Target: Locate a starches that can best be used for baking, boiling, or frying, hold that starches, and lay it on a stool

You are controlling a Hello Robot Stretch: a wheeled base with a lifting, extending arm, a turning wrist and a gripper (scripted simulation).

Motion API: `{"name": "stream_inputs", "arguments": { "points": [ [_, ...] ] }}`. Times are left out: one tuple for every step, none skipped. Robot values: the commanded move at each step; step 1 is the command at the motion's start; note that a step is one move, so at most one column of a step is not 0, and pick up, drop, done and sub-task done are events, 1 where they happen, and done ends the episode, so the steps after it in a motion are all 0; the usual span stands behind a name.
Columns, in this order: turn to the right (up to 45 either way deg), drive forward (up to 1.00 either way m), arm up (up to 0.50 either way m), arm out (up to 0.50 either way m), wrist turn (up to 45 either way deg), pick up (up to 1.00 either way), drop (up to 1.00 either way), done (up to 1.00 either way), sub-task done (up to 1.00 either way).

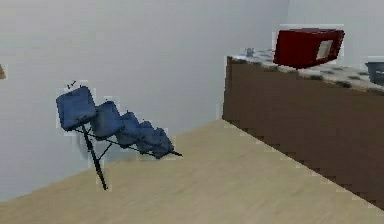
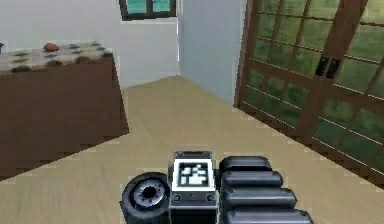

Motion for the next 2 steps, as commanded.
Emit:
{"name": "stream_inputs", "arguments": {
  "points": [
    [0.0, 1.0, 0.0, 0.0, 0.0, 0.0, 0.0, 0.0, 0.0],
    [0.0, 0.1, 0.0, 0.0, 0.0, 0.0, 0.0, 0.0, 0.0]
  ]
}}
